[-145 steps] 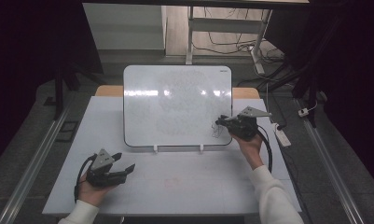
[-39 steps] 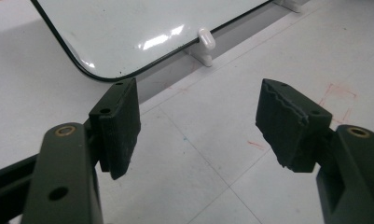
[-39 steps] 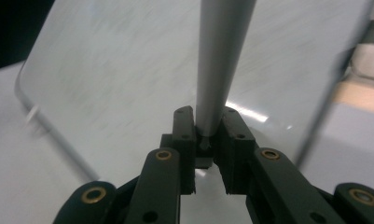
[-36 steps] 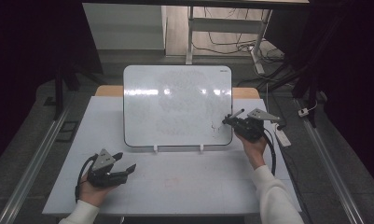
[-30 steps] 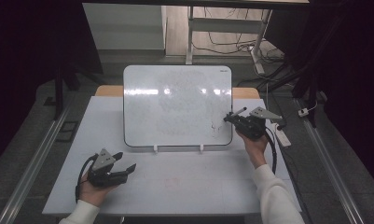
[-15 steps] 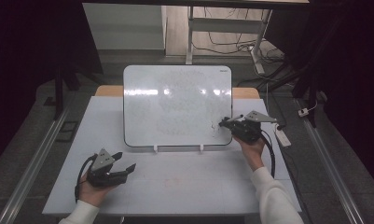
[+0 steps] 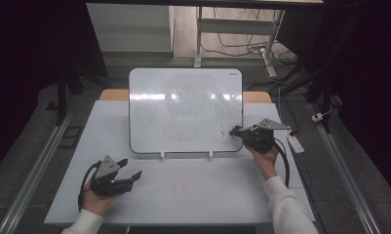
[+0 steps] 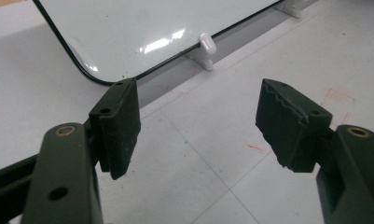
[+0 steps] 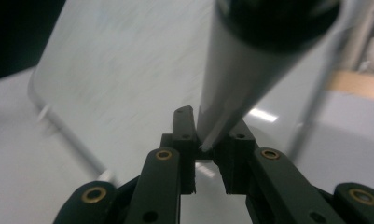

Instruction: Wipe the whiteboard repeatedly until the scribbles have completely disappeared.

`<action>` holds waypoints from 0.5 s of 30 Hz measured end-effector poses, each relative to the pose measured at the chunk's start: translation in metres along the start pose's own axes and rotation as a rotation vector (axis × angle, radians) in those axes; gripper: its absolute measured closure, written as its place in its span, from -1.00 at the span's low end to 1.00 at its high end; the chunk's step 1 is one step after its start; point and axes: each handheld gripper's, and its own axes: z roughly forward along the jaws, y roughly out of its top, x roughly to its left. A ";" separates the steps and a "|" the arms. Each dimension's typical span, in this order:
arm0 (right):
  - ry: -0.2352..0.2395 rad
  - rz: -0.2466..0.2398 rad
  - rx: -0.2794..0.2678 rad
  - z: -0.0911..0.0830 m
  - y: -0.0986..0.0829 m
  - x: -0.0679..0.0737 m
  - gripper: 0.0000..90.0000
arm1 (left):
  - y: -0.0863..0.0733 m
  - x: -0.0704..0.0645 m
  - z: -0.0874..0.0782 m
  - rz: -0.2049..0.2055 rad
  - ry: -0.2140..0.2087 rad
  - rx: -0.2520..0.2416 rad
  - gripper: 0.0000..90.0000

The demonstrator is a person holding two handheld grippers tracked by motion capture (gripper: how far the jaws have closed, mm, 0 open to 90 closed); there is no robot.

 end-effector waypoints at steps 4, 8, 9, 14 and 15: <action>0.061 -0.050 0.065 0.009 -0.005 0.013 0.73 | 0.000 0.000 0.000 0.002 0.000 0.003 -0.29; -0.003 -0.003 0.025 -0.003 -0.002 0.001 0.73 | 0.000 0.000 -0.002 0.006 -0.001 -0.003 -0.29; 0.008 0.002 0.032 -0.003 -0.004 0.002 0.73 | 0.000 0.000 -0.001 0.001 -0.001 -0.003 -0.29; 0.093 -0.057 0.106 0.011 -0.016 0.024 0.73 | 0.000 0.000 0.000 0.003 -0.001 -0.001 -0.29; 0.065 -0.077 0.092 0.011 -0.010 0.023 0.73 | 0.000 0.000 -0.001 0.005 -0.001 -0.003 -0.29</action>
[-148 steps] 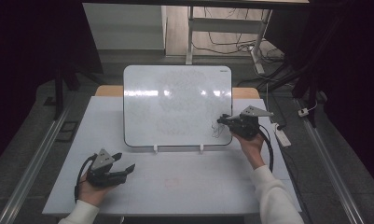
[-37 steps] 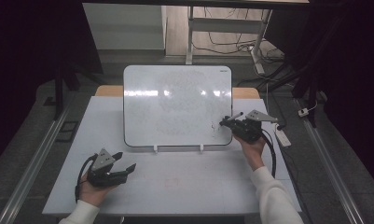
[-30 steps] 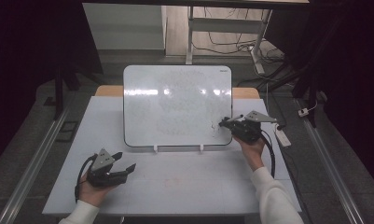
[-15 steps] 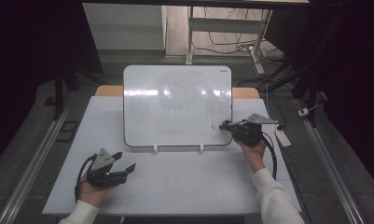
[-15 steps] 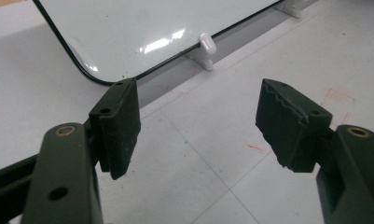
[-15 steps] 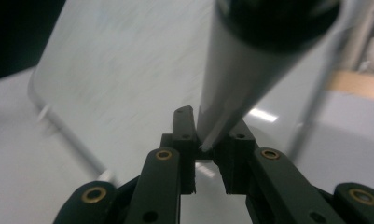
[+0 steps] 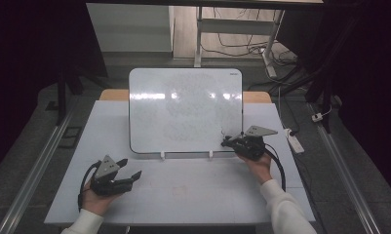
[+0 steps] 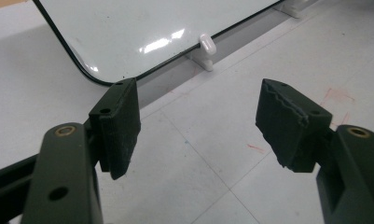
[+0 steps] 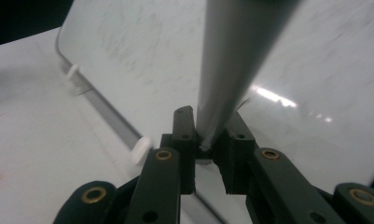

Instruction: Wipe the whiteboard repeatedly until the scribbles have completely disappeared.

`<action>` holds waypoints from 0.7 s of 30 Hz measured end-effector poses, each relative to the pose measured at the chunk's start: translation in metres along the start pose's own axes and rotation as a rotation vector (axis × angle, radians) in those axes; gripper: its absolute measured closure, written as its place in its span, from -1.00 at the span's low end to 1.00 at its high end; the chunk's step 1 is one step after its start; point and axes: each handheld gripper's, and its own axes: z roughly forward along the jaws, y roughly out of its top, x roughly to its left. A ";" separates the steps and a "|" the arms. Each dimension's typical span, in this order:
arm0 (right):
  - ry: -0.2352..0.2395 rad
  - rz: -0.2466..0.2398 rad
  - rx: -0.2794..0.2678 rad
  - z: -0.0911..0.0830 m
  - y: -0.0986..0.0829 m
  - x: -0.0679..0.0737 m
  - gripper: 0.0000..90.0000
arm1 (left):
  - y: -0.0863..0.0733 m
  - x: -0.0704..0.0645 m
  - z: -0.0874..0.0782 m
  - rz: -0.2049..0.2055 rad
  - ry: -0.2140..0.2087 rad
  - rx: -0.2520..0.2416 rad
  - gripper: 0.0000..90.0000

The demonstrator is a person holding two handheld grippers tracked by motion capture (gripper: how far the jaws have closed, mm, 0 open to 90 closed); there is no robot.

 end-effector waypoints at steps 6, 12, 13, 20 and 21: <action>-0.009 0.039 -0.030 -0.002 0.002 -0.006 0.73 | 0.000 0.001 -0.001 -0.005 0.002 -0.004 -0.29; -0.007 0.010 -0.034 0.006 0.010 -0.004 0.73 | 0.000 0.000 0.000 -0.001 0.002 -0.001 -0.29; -0.029 0.027 -0.063 0.005 0.014 -0.009 0.73 | 0.000 0.000 0.000 -0.001 0.003 0.000 -0.29; -0.005 0.033 -0.056 0.006 0.014 -0.009 0.73 | 0.000 0.001 -0.002 -0.011 0.008 -0.008 -0.30; 0.000 0.024 -0.044 0.006 0.013 -0.007 0.73 | 0.000 0.002 -0.001 -0.014 0.002 -0.009 -0.29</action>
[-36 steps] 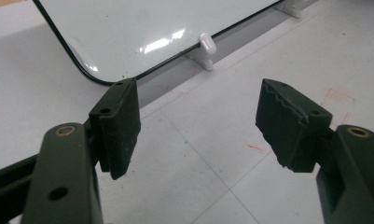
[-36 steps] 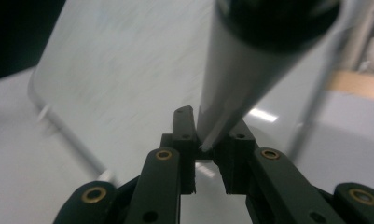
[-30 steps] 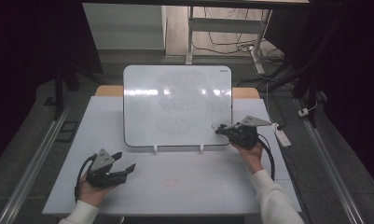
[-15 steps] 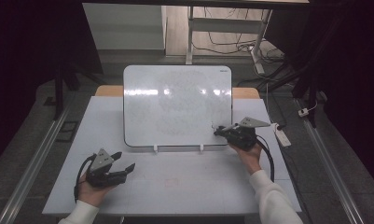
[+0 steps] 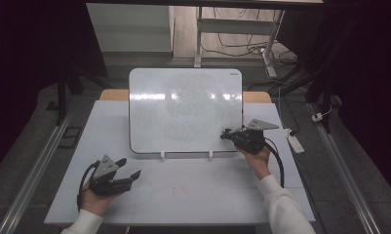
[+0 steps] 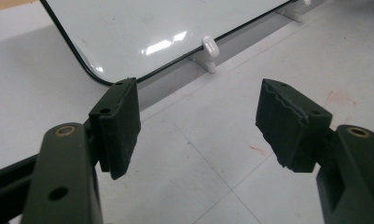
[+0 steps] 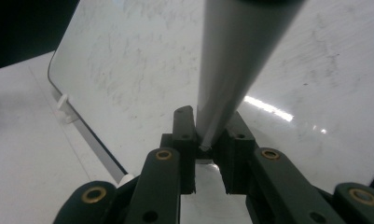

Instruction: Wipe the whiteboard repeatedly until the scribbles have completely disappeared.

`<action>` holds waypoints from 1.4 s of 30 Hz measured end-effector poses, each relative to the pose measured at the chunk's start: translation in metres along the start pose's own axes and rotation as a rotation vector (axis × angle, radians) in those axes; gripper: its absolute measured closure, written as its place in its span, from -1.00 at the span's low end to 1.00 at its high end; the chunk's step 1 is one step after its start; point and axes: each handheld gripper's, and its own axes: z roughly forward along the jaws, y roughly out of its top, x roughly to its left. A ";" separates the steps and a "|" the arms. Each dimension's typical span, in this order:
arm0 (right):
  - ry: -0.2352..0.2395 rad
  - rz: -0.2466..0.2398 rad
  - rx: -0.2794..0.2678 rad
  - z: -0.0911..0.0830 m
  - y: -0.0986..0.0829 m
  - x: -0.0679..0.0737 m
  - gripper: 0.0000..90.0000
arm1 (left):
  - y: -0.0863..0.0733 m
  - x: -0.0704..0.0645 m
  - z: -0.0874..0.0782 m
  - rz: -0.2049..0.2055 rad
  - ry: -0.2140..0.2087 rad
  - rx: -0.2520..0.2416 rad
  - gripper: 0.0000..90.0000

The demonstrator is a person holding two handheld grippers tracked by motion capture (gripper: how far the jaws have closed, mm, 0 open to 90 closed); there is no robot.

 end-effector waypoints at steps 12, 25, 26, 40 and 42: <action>-0.020 0.016 -0.036 0.006 0.017 -0.008 0.73 | -0.001 0.001 -0.001 -0.005 -0.003 -0.004 -0.29; -0.026 0.033 0.001 -0.006 0.003 -0.005 0.73 | 0.001 -0.001 -0.001 -0.001 -0.005 -0.006 -0.29; -0.015 0.032 0.012 -0.004 0.002 -0.003 0.73 | 0.001 -0.001 -0.001 -0.001 -0.005 -0.008 -0.30; 0.134 0.018 0.043 -0.019 0.010 0.053 0.73 | 0.005 -0.004 -0.007 0.009 -0.004 -0.054 -0.29; 0.151 0.020 0.055 -0.019 0.008 0.061 0.73 | 0.006 -0.004 -0.008 0.010 -0.002 -0.062 -0.29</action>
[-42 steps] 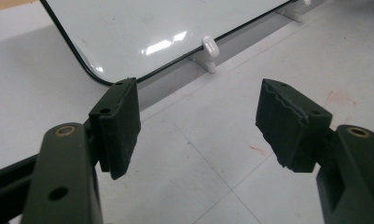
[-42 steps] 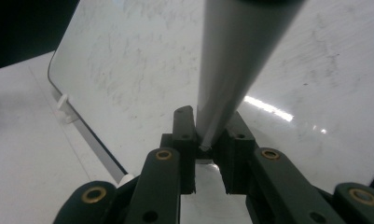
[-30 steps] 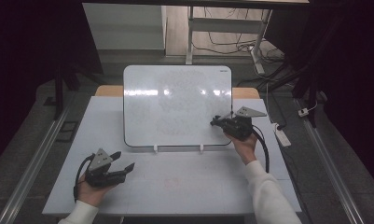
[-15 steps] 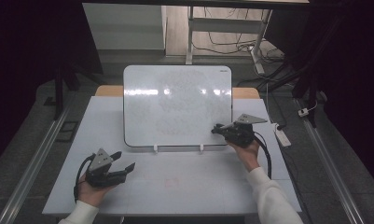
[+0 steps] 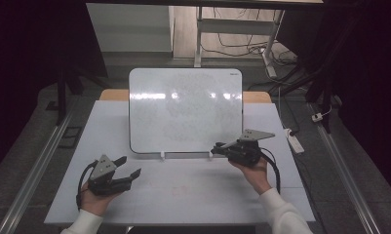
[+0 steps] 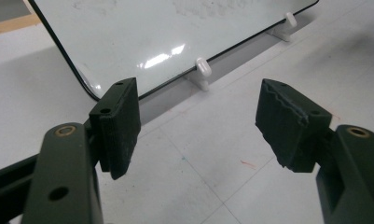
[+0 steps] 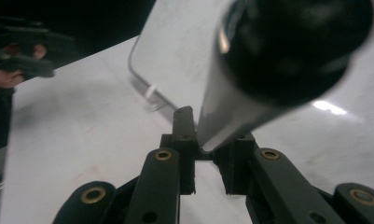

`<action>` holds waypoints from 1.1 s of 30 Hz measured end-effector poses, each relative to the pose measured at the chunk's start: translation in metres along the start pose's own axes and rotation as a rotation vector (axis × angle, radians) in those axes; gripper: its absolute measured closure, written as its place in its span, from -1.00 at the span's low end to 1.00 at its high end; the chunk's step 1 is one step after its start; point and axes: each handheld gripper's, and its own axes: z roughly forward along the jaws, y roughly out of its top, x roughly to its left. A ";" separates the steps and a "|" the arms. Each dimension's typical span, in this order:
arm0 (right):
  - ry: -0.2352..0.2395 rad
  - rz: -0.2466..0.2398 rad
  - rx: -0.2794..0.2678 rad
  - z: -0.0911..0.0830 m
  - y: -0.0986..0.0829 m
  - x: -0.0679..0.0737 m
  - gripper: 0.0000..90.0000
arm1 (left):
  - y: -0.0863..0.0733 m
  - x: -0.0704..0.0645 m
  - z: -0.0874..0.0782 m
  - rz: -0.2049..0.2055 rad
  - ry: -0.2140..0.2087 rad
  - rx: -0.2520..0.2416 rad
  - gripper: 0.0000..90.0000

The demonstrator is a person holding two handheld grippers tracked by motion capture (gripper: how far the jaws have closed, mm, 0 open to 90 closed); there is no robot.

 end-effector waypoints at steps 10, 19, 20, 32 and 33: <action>0.076 0.000 0.056 0.018 -0.005 0.022 0.73 | 0.021 -0.017 0.000 0.057 -0.024 -0.053 -0.30; 0.117 0.003 0.086 0.037 -0.006 0.038 0.72 | 0.058 -0.048 0.010 0.146 -0.092 -0.109 -0.29; 0.123 0.005 0.089 0.038 -0.007 0.040 0.72 | 0.062 -0.051 0.012 0.155 -0.100 -0.111 -0.29; 0.189 0.039 0.101 0.053 -0.008 0.055 0.72 | 0.092 -0.083 0.048 0.205 -0.183 -0.096 -0.22; 0.193 0.042 0.102 0.054 -0.008 0.056 0.72 | 0.093 -0.085 0.051 0.210 -0.191 -0.090 -0.20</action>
